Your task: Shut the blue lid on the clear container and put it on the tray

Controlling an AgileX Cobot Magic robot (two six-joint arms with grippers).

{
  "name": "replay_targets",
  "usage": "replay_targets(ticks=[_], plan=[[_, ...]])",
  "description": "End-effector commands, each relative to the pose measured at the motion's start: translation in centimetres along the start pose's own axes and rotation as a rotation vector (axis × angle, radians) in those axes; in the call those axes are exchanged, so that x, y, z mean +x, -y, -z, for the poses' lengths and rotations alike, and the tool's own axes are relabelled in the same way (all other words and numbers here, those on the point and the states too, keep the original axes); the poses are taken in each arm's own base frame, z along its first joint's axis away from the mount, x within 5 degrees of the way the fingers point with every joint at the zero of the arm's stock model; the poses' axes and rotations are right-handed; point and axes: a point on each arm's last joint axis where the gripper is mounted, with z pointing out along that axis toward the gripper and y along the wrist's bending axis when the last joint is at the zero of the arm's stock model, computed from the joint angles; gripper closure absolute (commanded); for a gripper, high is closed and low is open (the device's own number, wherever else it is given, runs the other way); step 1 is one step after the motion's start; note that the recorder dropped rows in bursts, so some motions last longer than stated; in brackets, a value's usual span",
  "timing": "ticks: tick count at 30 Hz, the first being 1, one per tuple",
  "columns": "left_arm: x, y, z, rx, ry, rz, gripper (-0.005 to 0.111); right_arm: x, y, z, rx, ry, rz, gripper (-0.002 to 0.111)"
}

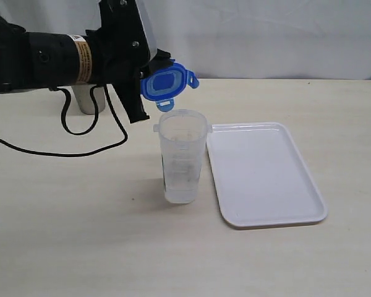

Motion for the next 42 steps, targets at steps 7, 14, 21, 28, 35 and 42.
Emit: replay_targets(ticks=[7, 14, 21, 28, 35, 42], plan=[[-2.0, 0.1, 1.7, 0.067, 0.098, 0.027, 0.107, 0.0, 0.0, 0.0, -0.002, 0.011, 0.001, 0.104], [-0.8, 2.2, 1.9, 0.145, 0.065, 0.034, 0.107, 0.0, 0.0, 0.0, -0.002, 0.011, 0.001, 0.104], [-1.2, 2.4, 2.0, 0.167, 0.108, 0.028, 0.107, 0.0, 0.0, 0.0, -0.002, 0.011, 0.001, 0.104], [-1.5, 2.5, 2.0, 0.174, 0.14, -0.001, 0.107, 0.0, 0.0, 0.0, -0.002, 0.011, 0.001, 0.104], [-1.2, 1.4, 1.9, 0.048, 0.111, 0.007, 0.107, 0.0, 0.0, 0.0, -0.002, 0.011, 0.001, 0.104], [-1.4, 1.0, 1.9, 0.011, 0.132, -0.002, 0.107, 0.0, 0.0, 0.0, -0.002, 0.011, 0.001, 0.104]])
